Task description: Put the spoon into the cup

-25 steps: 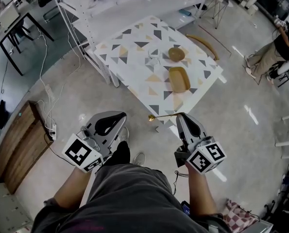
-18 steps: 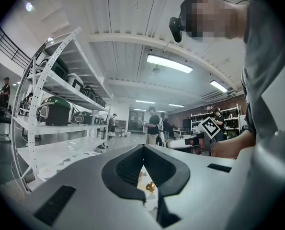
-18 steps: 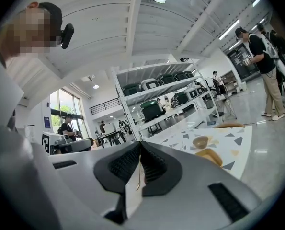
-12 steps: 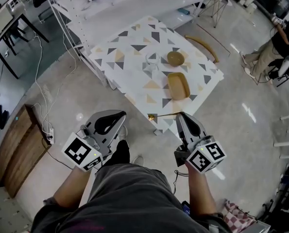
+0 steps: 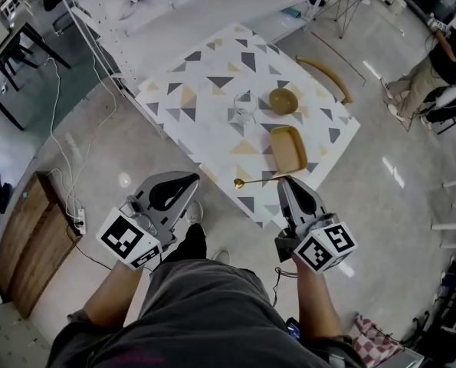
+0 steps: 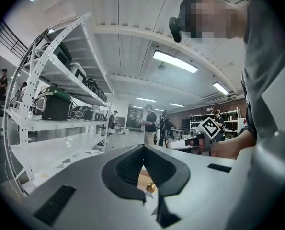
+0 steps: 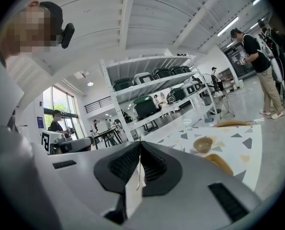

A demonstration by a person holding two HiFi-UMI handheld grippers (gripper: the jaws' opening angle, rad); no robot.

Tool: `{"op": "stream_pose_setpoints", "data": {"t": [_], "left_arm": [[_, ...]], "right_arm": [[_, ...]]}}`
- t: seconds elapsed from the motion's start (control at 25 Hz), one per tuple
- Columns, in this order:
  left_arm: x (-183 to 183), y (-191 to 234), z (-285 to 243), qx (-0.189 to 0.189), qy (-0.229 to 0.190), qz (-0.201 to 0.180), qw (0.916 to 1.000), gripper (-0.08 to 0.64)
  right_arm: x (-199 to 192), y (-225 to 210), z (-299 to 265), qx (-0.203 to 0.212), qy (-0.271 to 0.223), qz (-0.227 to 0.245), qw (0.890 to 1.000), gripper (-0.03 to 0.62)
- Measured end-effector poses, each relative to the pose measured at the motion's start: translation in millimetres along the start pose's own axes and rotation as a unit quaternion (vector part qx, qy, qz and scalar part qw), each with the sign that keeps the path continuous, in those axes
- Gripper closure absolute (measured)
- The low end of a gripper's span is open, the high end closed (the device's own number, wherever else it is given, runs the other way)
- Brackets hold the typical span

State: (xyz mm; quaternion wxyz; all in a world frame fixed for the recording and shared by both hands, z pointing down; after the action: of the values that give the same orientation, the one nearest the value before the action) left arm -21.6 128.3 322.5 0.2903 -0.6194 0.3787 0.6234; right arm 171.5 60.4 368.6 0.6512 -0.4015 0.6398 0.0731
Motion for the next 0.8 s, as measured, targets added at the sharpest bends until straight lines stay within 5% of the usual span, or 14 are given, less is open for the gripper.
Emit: {"op": "stream_pose_setpoints", "data": {"t": [0.8], "left_arm": [[2, 126, -47, -0.034, 0.013, 0.023, 0.9991, 0.546]], "right_arm": [[20, -19, -117, -0.040, 0.004, -0.009, 0.999, 0.568]]}}
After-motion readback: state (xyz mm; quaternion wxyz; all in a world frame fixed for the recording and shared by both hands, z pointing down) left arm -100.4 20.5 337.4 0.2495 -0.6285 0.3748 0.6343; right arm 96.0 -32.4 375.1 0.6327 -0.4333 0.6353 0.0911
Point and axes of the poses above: the fingertips, and each gripper's own axes: z backward along the fingers, y to its left, x out of its top, the point moved 2 cm from there along z, backward along the fingers, and after that the axes turned 1 degree about -y, right-handed, at the moved point
